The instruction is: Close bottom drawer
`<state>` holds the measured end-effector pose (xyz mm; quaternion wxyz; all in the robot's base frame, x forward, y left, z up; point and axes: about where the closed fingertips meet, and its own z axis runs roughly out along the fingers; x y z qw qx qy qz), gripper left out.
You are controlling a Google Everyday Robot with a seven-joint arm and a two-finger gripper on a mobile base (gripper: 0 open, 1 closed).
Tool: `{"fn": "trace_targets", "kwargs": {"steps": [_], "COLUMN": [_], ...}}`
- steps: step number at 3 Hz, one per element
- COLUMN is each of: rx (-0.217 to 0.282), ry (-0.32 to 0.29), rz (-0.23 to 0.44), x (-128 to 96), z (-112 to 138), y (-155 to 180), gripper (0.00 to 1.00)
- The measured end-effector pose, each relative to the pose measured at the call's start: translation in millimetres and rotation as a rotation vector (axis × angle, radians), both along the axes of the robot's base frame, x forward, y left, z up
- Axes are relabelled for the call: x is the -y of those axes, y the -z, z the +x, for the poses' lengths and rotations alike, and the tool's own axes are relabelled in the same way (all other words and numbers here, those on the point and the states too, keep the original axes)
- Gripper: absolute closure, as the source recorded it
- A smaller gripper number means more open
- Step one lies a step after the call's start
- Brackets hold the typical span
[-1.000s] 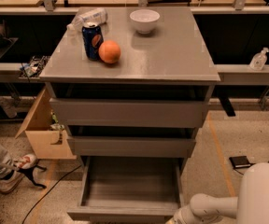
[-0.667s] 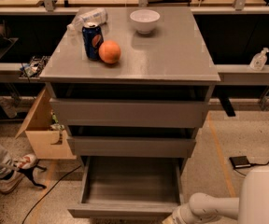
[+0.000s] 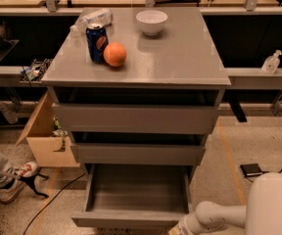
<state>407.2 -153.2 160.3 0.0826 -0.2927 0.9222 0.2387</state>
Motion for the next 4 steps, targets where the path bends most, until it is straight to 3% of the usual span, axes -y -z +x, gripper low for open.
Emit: {"fn": "trace_targets", "kwargs": {"steps": [1, 2, 3, 4], "rx": [0.023, 0.023, 0.082, 0.119], "ry": [-0.057, -0.057, -0.138, -0.172], "rz": [0.004, 0.004, 0.037, 0.057], "x": [-12.5, -12.5, -33.7, -42.9], "z": [15.2, 15.0, 43.2, 56.0], "y": [3.5, 3.5, 0.1, -2.3], "gripper": [1.0, 1.0, 1.0, 1.0]}}
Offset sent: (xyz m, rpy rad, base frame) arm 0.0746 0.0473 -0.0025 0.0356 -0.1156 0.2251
